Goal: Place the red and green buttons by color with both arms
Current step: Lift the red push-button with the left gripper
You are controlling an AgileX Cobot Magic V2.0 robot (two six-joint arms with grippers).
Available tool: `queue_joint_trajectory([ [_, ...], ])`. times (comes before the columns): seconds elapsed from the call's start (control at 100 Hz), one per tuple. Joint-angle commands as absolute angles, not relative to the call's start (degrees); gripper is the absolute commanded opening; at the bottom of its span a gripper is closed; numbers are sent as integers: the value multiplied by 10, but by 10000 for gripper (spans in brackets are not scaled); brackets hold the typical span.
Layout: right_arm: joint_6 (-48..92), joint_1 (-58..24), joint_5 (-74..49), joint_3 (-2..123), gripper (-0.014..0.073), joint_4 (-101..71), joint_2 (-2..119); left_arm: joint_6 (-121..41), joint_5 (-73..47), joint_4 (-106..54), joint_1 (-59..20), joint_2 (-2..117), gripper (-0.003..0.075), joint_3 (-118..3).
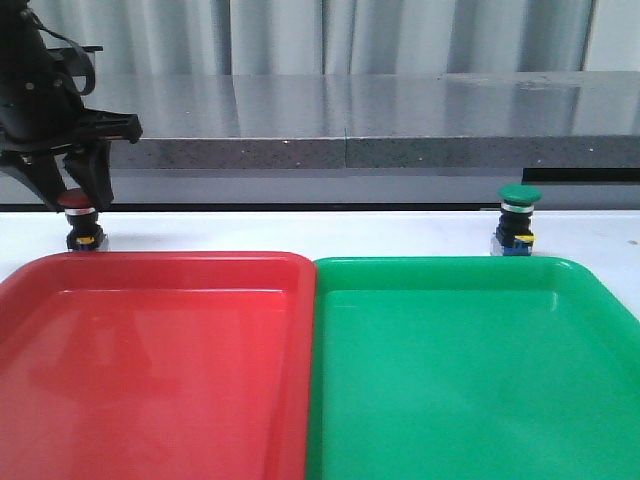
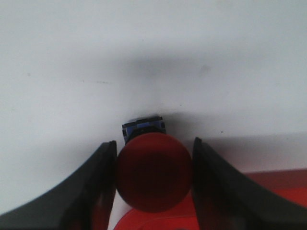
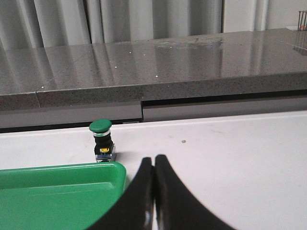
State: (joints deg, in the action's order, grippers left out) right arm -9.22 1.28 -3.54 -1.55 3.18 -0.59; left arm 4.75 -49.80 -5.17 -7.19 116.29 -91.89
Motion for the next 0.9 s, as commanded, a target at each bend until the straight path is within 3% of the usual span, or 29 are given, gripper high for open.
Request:
queue_joint_trajectory([
  [0.0, -92, 15, 7, -5, -63, 38, -19, 54, -472, -58, -75, 1132, 128, -937],
  [0.25, -92, 15, 7, -5, -63, 38, -19, 54, -473, -59, -75, 1132, 60, -937],
  [0.6, -92, 15, 7, -5, -63, 38, -19, 54, -497, -66, -82, 1079, 60, -953],
  [0.89, -92, 15, 7, -5, -63, 38, -19, 54, -498, -66, -133, 1026, 60, -920],
])
